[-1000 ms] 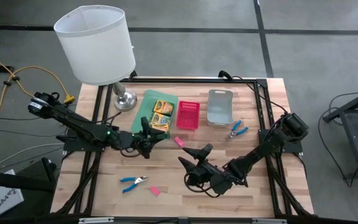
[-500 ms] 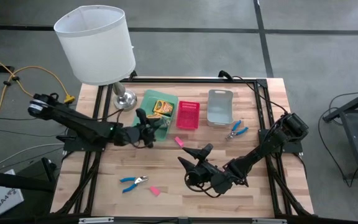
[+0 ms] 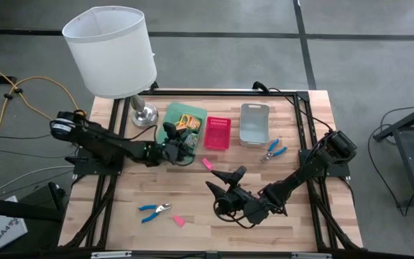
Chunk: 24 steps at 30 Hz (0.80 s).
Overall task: Pick & Place School Supplies
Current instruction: Put the yellow crayon box into the green bin
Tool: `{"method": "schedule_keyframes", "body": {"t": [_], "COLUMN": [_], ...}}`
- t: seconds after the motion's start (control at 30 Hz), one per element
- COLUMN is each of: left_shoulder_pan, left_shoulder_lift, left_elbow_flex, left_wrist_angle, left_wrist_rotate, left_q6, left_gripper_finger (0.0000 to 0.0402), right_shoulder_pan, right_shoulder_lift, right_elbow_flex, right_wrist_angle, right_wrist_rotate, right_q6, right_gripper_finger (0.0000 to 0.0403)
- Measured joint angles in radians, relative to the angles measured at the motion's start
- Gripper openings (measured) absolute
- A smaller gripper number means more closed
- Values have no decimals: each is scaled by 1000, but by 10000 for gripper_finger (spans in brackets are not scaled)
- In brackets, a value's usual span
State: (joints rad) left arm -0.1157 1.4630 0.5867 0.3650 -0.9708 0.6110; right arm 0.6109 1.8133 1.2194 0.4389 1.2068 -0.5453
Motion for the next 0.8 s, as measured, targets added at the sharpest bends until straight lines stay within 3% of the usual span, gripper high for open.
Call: {"method": "schedule_keyframes", "body": {"t": [0.27, 0.6, 0.8], "left_shoulder_pan": [62, -1, -27], "left_shoulder_lift": [34, 26, 26], "left_elbow_flex": [0, 0, 0], "left_wrist_angle": [48, 20, -50], "left_wrist_rotate": [27, 49, -11], "left_q6": [47, -29, -83], "left_gripper_finger": [107, 107, 107], "right_shoulder_pan": [0, 0, 0], "right_shoulder_lift": [0, 0, 0], "right_elbow_flex": [0, 0, 0], "right_wrist_angle": [-1, -1, -1], "right_wrist_rotate": [-2, -4, -5], "right_q6": [1, 1, 1], "right_gripper_finger": [215, 215, 215]}}
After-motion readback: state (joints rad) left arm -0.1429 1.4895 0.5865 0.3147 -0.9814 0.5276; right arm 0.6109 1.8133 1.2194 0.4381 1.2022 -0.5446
